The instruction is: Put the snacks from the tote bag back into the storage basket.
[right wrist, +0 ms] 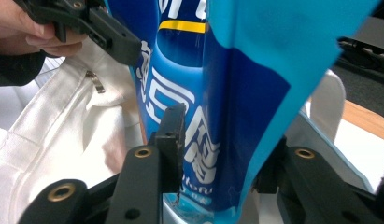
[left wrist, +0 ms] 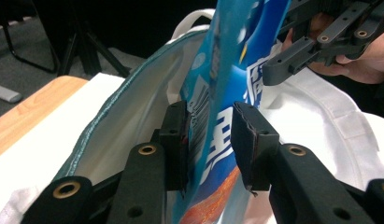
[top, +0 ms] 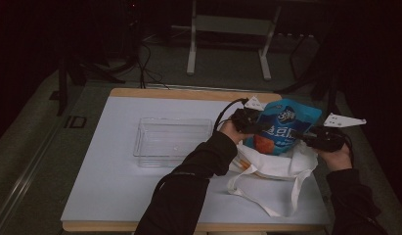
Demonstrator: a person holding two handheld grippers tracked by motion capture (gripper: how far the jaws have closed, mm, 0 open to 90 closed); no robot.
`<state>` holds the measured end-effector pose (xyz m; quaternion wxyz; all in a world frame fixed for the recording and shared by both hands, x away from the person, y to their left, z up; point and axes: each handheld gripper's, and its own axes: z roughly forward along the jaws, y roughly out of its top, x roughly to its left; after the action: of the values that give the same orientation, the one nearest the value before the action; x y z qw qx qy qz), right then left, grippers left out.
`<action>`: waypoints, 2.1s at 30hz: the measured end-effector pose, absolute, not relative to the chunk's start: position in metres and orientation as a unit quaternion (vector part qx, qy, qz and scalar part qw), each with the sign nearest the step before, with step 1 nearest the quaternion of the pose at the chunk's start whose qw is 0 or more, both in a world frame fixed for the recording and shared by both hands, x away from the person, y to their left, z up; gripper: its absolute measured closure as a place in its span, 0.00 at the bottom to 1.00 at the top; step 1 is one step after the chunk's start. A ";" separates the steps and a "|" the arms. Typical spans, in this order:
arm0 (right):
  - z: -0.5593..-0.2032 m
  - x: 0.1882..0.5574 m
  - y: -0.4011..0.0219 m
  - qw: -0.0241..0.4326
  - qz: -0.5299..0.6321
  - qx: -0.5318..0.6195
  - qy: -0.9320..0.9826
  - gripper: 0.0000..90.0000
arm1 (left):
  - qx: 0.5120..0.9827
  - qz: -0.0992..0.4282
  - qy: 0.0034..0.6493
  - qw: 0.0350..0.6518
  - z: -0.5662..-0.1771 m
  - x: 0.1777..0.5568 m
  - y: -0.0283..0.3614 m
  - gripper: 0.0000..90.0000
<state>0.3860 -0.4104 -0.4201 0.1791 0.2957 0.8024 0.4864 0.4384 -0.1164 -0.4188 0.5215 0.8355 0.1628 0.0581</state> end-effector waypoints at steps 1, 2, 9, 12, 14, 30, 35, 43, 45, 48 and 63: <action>-0.420 0.388 -0.409 0.176 0.486 0.295 0.803 0.75 | 0.836 0.057 0.163 0.521 -0.419 0.439 -0.117 0.78; -0.420 0.389 -0.408 0.174 0.487 0.294 0.804 0.77 | 0.836 0.056 0.163 0.521 -0.419 0.439 -0.117 0.80; -0.421 0.389 -0.404 0.173 0.484 0.293 0.806 0.85 | 0.841 0.056 0.171 0.511 -0.419 0.439 -0.122 0.89; -0.421 0.389 -0.403 0.172 0.484 0.293 0.806 0.87 | 0.842 0.062 0.172 0.507 -0.419 0.437 -0.124 0.91; -0.421 0.390 -0.403 0.168 0.482 0.295 0.808 0.89 | 0.844 0.069 0.171 0.504 -0.419 0.436 -0.124 0.92; -0.407 0.390 -0.400 0.161 0.471 0.300 0.814 0.95 | 0.847 0.102 0.154 0.499 -0.405 0.428 -0.125 1.00; -0.399 0.388 -0.399 0.161 0.473 0.291 0.816 0.95 | 0.844 0.101 0.144 0.506 -0.396 0.427 -0.120 1.00; -0.378 0.380 -0.395 0.173 0.477 0.275 0.817 0.96 | 0.837 0.115 0.127 0.519 -0.378 0.420 -0.114 1.00; -0.373 0.378 -0.394 0.176 0.476 0.272 0.818 0.96 | 0.837 0.114 0.121 0.521 -0.374 0.419 -0.112 1.00; -0.367 0.377 -0.393 0.176 0.479 0.266 0.818 0.96 | 0.836 0.112 0.118 0.525 -0.368 0.417 -0.108 1.00; -0.335 0.366 -0.378 0.182 0.491 0.235 0.819 0.96 | 0.831 0.111 0.101 0.536 -0.336 0.406 -0.086 1.00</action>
<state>0.3656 -0.3780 -0.3352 0.1821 0.2347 0.8189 0.4911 0.4062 -0.0859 -0.3356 0.5357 0.8311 0.1009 0.1105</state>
